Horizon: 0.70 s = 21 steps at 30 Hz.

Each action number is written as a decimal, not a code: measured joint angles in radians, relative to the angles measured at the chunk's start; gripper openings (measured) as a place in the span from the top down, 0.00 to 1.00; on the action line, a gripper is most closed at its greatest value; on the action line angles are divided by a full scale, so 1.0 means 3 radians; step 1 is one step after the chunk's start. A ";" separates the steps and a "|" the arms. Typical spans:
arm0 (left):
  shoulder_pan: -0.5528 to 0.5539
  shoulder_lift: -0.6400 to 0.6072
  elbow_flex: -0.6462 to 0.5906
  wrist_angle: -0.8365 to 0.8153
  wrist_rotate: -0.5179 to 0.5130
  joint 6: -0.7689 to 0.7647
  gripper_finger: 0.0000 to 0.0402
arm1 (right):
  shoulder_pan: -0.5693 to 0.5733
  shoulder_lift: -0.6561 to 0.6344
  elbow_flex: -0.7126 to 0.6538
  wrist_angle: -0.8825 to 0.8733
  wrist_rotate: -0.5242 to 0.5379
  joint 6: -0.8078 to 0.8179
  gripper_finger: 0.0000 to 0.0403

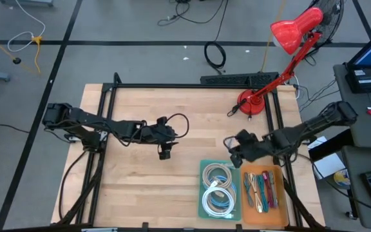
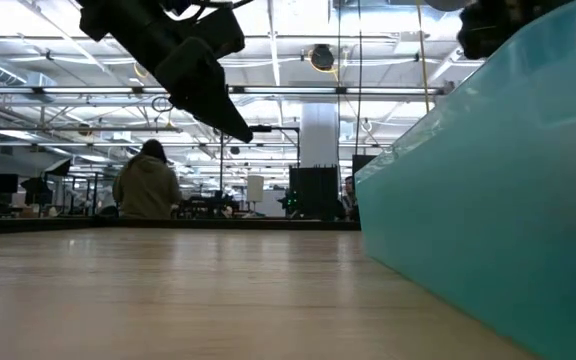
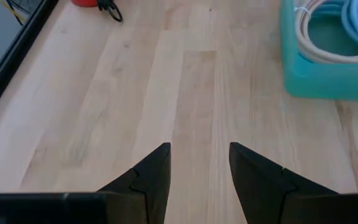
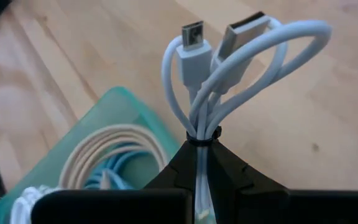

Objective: Pick & Place USB Port
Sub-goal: Put the white charger cable into the orange bin

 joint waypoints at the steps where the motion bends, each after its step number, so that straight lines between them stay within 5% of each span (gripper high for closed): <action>1: 0.0000 0.0001 -0.0026 0.0030 0.0001 -0.0022 0.59 | 0.0096 0.0000 0.0000 -0.0048 0.0057 0.0123 0.97; 11: -0.0003 0.0001 -0.0062 0.0061 0.0002 -0.0213 0.59 | 0.0983 0.0142 0.0000 -0.0432 0.0498 0.1242 0.97; 21: -0.0093 0.0001 -0.0062 0.0059 0.0003 -0.0405 0.59 | 0.1780 0.0397 0.0000 -0.0460 0.0578 0.2138 0.97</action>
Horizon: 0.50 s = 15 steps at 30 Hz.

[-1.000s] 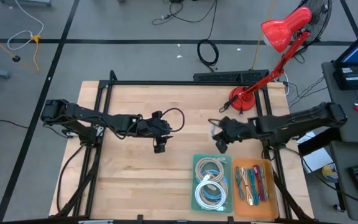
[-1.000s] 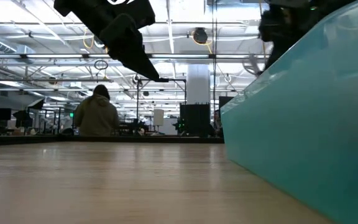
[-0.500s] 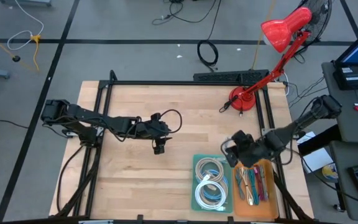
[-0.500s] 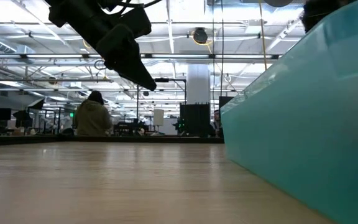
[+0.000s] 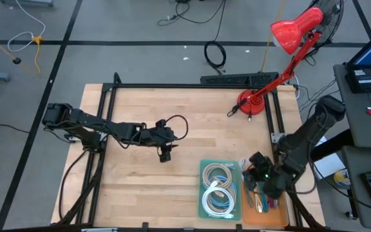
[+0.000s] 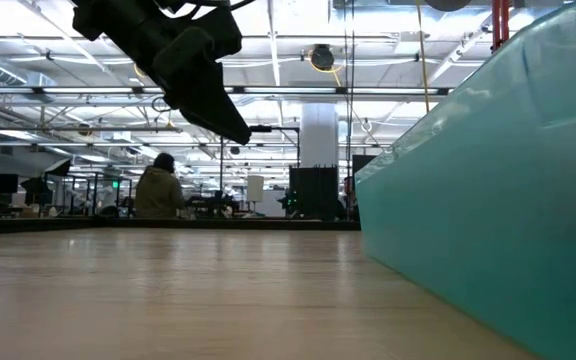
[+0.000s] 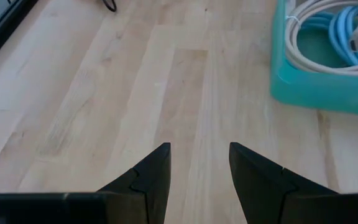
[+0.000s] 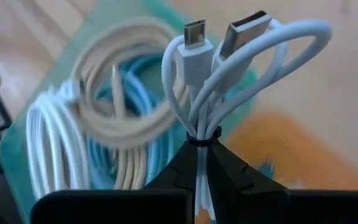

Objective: Pick & Place USB Port
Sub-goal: Put the white charger cable into the orange bin

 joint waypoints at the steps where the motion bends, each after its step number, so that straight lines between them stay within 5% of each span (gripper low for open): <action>1: -0.0008 0.0000 0.0000 0.0001 -0.0003 -0.0008 0.59 | 0.0084 0.0028 0.0000 -0.0002 -0.0001 0.0117 0.97; 15: -0.0044 0.0000 0.0000 0.0003 -0.0067 -0.0067 0.59 | 0.0877 0.0536 0.0340 -0.0304 -0.0627 0.1477 0.98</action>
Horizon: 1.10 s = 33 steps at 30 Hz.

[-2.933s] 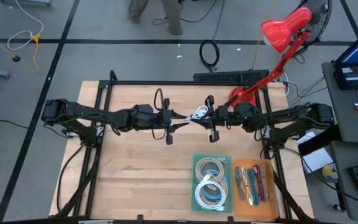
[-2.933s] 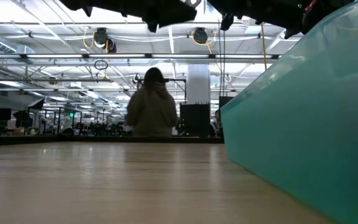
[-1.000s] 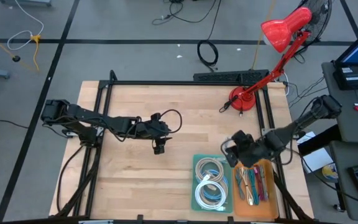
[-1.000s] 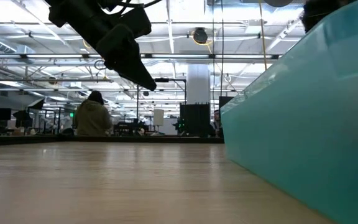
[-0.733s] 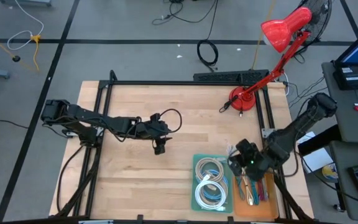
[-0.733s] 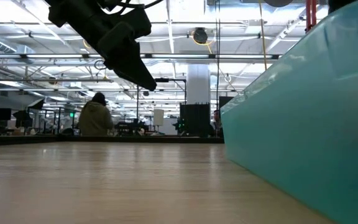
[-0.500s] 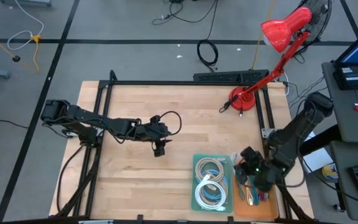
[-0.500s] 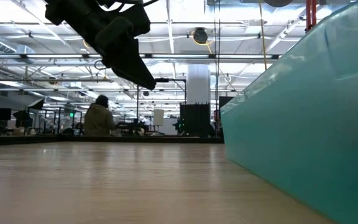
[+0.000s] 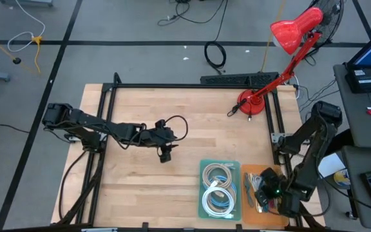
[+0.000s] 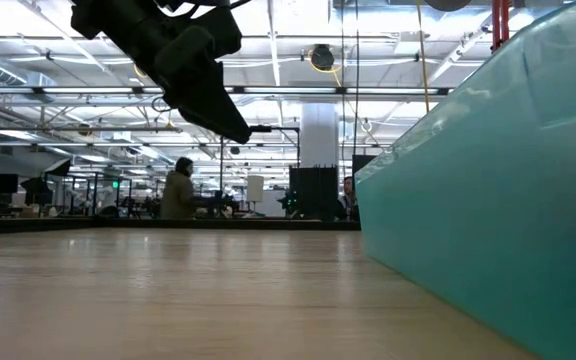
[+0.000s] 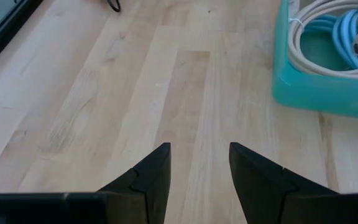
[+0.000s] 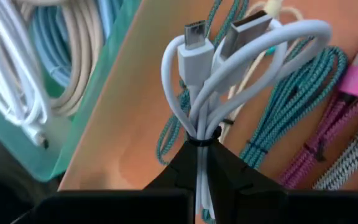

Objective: Pick & Place USB Port
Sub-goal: Put the white charger cable into the orange bin

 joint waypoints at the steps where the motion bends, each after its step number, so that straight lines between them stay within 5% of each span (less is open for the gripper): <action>1: 0.0000 0.0000 0.0000 0.0000 -0.0018 0.0001 0.59 | 0.0003 0.0042 0.0015 -0.0009 0.0001 0.0019 0.98; 23: 0.0000 0.0000 0.0000 -0.0011 -0.0112 0.0125 0.59 | -0.0306 0.0462 0.0037 0.0356 -0.0179 -0.0122 0.98; 33: -0.0003 0.0000 0.0000 -0.0067 -0.0111 0.0098 0.59 | -0.0465 0.0637 0.0037 0.0289 -0.0608 -0.0235 0.98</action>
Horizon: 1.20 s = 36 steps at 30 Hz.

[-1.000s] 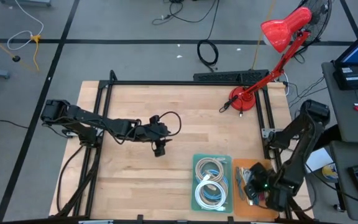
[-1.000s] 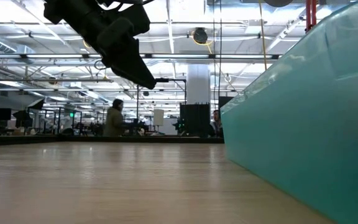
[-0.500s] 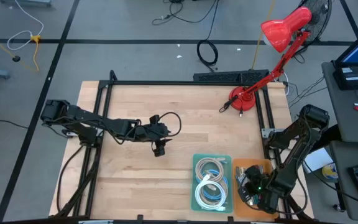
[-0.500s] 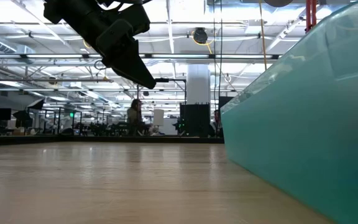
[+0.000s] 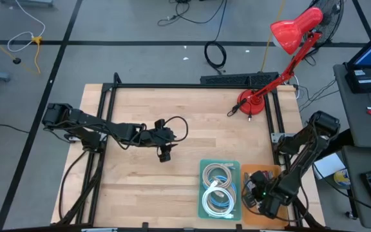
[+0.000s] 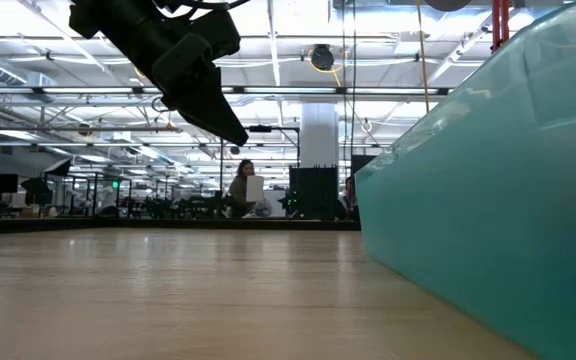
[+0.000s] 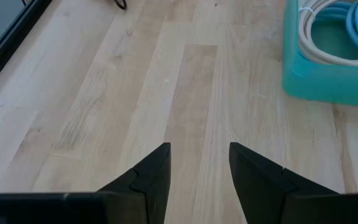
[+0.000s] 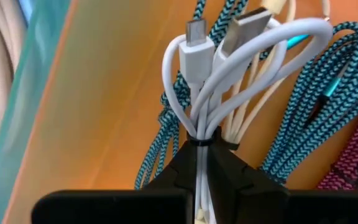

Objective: Pick & Place USB Port
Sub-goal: Put the white charger cable into the orange bin

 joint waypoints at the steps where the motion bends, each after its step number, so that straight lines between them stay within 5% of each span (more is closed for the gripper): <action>1: -0.0001 0.0000 0.0000 0.0000 0.0000 0.0000 0.59 | -0.0003 0.0014 0.0000 0.0006 0.0004 -0.0006 0.98; 28: -0.0016 0.0000 0.0001 -0.0064 0.0000 -0.0005 0.59 | -0.0091 0.0044 0.0000 0.0058 -0.0167 -0.0069 0.97; 36: -0.0016 0.0000 0.0001 -0.0064 0.0001 -0.0005 0.59 | -0.0091 0.0045 0.0000 0.0146 -0.0168 -0.0120 0.89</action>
